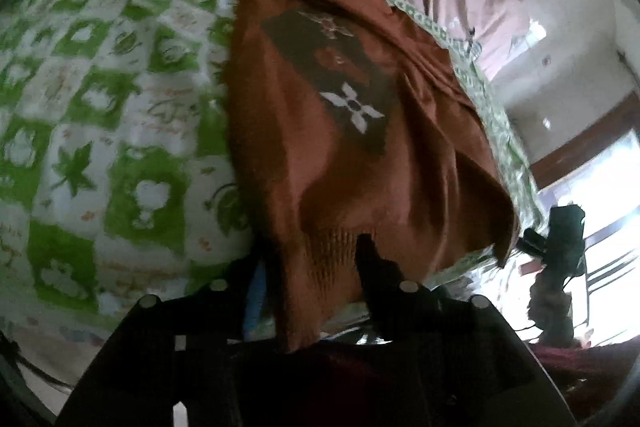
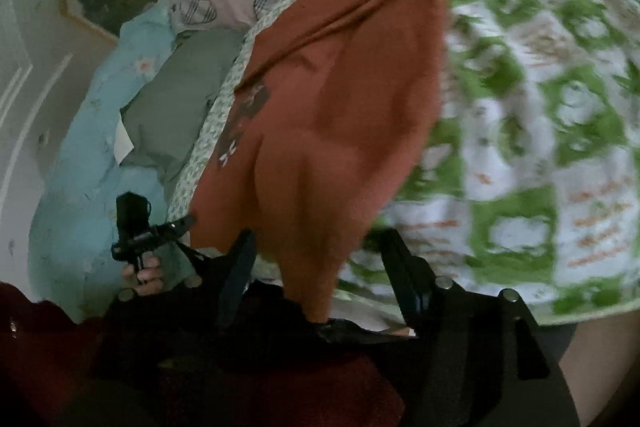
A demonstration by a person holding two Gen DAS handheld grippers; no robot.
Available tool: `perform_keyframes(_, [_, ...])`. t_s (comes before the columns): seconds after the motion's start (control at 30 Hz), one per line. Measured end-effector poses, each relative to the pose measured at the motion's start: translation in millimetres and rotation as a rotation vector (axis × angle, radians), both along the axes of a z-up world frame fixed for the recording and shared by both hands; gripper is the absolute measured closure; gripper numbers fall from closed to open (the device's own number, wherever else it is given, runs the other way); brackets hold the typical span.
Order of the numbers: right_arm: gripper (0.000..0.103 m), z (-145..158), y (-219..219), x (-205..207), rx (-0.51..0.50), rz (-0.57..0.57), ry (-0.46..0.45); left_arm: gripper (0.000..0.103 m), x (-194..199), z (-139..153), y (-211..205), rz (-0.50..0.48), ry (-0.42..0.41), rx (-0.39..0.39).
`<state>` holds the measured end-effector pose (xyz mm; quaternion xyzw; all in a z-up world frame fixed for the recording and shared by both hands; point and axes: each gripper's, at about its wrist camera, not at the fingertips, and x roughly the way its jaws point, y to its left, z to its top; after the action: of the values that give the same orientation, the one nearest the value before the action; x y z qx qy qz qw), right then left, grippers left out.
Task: Fold small clothes
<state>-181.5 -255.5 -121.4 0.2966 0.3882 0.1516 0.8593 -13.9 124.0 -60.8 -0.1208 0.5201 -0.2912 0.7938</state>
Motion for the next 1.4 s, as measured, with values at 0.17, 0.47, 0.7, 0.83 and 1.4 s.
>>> perform_keyframes(0.17, [0.096,-3.6,4.5,8.9,0.005,0.033,0.013,0.097,-9.6,7.3,-9.1,-0.027,-0.085,0.081])
perform_keyframes(0.47, [0.097,24.6,-58.6,-31.0,0.176,-0.051,-0.133,0.098,-11.2,52.4,35.5,0.111,-0.195,-0.051])
perform_keyframes(0.7, [0.097,52.7,-53.2,-18.3,0.217,-0.026,-0.205,0.098,-5.6,83.3,28.2,0.146,-0.25,-0.074])
perform_keyframes(0.83, [0.096,94.4,-61.6,2.1,0.175,-0.043,-0.293,0.098,21.8,122.1,22.2,0.174,-0.342,-0.099])
perform_keyframes(1.4, [0.096,112.5,-160.7,245.5,-0.047,-0.318,-0.121,0.098,308.7,103.4,-96.5,0.23,-0.303,0.054])
